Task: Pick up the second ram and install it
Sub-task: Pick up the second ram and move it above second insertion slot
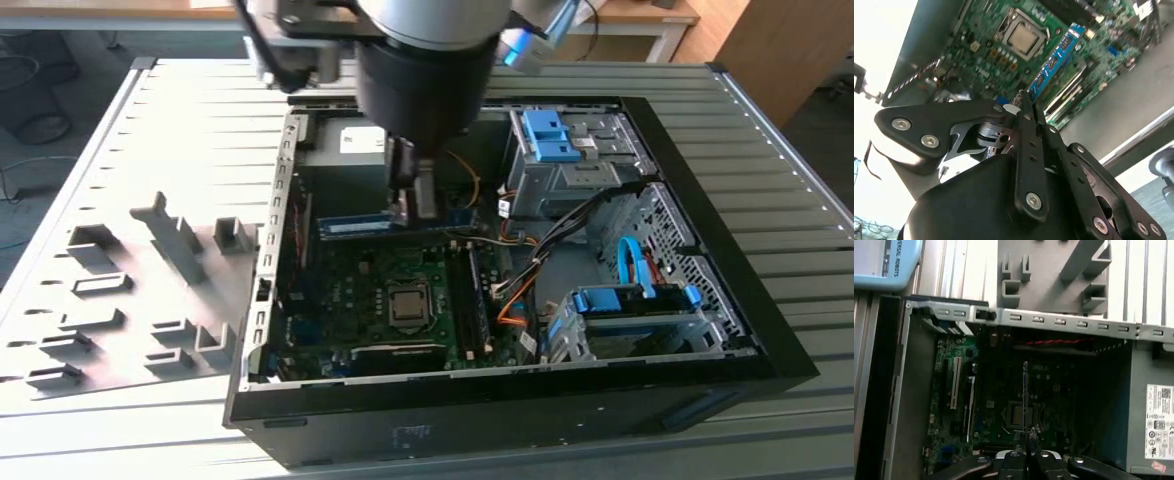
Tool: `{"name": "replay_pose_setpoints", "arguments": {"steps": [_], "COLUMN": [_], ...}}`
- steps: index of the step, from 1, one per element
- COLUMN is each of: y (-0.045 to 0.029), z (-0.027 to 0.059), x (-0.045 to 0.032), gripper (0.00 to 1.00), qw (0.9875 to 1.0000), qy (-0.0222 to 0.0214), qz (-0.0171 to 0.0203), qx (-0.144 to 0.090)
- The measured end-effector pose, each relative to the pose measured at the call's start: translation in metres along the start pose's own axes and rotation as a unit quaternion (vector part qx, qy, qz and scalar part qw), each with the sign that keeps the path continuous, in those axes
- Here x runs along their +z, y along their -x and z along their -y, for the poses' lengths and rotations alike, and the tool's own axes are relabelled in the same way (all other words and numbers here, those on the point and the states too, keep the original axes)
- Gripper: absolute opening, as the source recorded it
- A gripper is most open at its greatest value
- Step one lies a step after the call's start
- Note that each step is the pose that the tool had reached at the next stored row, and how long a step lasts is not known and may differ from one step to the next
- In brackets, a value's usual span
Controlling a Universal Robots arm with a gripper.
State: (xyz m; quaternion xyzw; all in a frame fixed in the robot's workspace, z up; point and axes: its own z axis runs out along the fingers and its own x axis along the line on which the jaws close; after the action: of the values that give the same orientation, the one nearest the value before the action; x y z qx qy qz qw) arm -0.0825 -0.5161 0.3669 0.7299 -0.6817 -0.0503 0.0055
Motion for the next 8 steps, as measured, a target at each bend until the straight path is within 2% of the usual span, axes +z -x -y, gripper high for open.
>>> {"name": "replay_pose_setpoints", "arguments": {"steps": [6,8], "y": [-0.0018,-0.0023], "z": [0.0255,0.0292], "x": [0.0089,0.0122], "gripper": [0.14,0.14], "qw": [1.0000,1.0000], "qy": [0.0024,0.0025], "qz": [0.0001,0.0001], "qx": [0.000,0.000]}}
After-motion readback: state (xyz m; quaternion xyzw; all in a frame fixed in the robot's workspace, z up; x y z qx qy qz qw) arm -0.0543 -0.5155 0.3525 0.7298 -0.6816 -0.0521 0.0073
